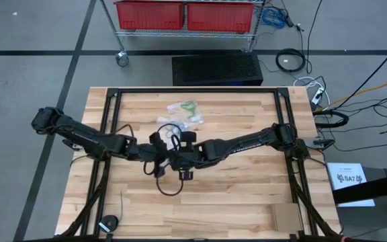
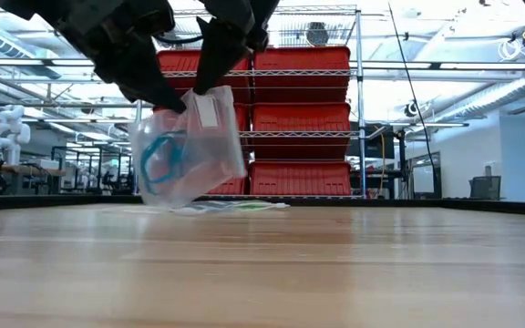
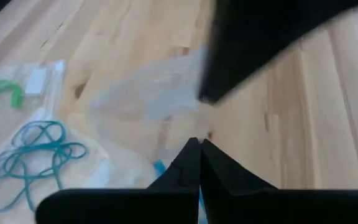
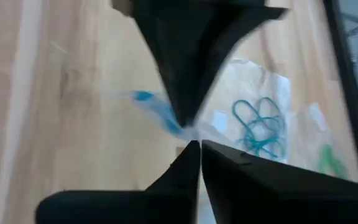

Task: Sort rubber bands
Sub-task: Close the bottom transparent zip bag

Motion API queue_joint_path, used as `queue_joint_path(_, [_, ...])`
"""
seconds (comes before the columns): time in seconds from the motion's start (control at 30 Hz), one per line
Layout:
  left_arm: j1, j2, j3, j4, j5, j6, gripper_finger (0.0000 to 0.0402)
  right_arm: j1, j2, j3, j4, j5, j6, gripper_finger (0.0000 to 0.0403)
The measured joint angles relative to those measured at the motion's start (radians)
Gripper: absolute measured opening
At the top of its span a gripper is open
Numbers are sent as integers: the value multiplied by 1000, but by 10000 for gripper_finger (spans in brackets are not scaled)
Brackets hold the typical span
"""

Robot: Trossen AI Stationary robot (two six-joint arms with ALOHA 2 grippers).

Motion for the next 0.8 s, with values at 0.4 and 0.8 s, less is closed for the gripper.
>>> queue_joint_path(0.4, [-103,-1,0,-45,-1,12,2,33,-158,-20,-248,6,80,141])
queue_joint_path(0.8, [-145,-94,-6,-71,-32,38,1,79,-335,-770,666,-105,50,151])
